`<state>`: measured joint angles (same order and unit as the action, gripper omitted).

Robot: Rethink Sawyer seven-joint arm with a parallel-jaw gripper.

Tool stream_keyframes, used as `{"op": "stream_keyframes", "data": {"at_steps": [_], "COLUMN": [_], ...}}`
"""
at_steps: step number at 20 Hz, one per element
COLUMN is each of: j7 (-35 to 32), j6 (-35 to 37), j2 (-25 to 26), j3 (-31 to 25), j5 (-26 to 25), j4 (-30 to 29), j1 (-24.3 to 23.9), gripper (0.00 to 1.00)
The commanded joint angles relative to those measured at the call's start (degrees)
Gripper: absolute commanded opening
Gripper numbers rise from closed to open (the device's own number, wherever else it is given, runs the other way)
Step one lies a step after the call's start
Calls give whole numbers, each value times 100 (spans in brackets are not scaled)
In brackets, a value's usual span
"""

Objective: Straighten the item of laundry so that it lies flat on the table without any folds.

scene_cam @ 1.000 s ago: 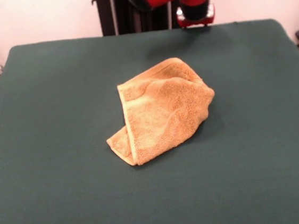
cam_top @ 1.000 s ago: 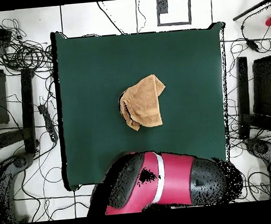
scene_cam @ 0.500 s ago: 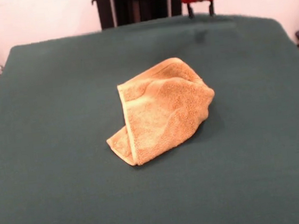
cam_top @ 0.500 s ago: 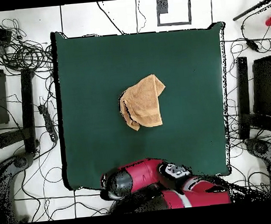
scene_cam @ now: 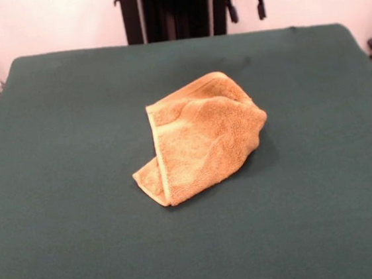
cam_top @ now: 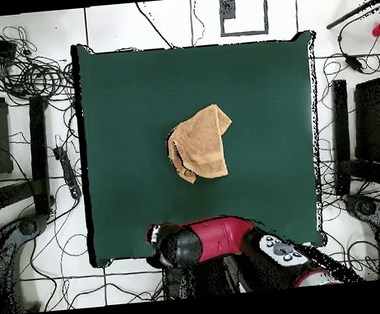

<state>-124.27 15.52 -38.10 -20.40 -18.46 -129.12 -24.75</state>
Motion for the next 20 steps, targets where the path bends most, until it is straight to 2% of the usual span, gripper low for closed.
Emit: {"op": "stream_keyframes", "data": {"at_steps": [1,8,13,20], "j7": [-262,-423,-466,-337], "j6": [483,175,383,916], "j2": [-111,813,914,1507], "j3": [-599,-6,11,72], "j5": [362,241,395,512], "j4": [232,1075,1268,1844], "j1": [251,627,665,837], "gripper": [100,100,100,100]}}
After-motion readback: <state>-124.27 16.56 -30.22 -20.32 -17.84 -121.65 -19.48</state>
